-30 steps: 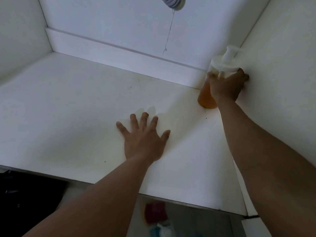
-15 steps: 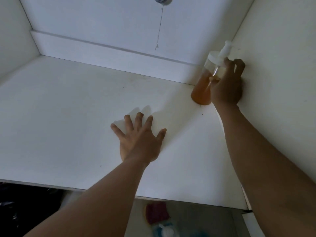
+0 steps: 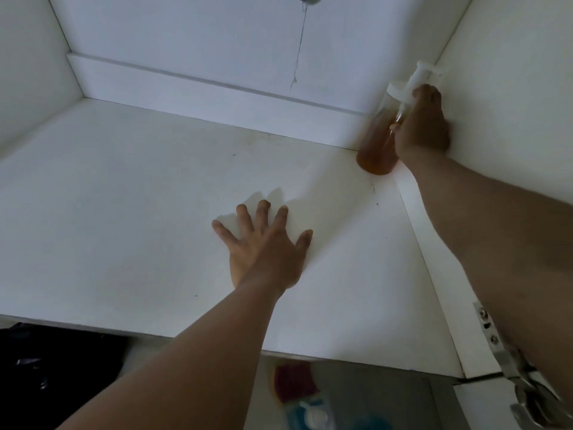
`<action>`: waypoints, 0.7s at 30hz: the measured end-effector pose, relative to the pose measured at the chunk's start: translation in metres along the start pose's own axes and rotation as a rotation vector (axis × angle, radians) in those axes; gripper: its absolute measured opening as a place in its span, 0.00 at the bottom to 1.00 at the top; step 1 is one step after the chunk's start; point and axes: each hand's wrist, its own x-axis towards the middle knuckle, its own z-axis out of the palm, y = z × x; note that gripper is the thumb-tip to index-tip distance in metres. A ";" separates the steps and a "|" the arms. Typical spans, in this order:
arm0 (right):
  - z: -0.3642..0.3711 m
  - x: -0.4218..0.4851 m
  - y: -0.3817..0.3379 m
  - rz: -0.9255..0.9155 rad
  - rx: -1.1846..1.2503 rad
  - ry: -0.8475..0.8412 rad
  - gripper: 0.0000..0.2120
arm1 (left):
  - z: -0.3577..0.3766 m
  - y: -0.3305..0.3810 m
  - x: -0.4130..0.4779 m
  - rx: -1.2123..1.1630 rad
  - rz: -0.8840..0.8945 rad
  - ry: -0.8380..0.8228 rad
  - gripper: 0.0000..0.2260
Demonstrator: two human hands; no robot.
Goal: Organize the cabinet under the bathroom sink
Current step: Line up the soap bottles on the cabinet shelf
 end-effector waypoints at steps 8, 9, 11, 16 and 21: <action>-0.011 -0.075 -0.004 -0.017 -0.048 -0.276 0.43 | -0.001 0.000 0.001 -0.015 0.015 -0.005 0.31; -0.010 -0.092 -0.005 -0.013 -0.039 -0.327 0.43 | -0.001 0.000 0.001 -0.012 0.016 -0.010 0.31; -0.011 -0.127 -0.007 0.017 -0.018 -0.385 0.42 | -0.001 0.000 0.002 -0.004 0.020 -0.024 0.31; -0.032 -0.222 -0.016 0.029 -0.005 -0.350 0.33 | -0.007 -0.002 -0.003 -0.065 0.035 -0.057 0.30; -0.072 -0.284 -0.013 0.040 -0.044 -0.479 0.20 | -0.018 -0.017 -0.018 -0.023 0.165 -0.124 0.31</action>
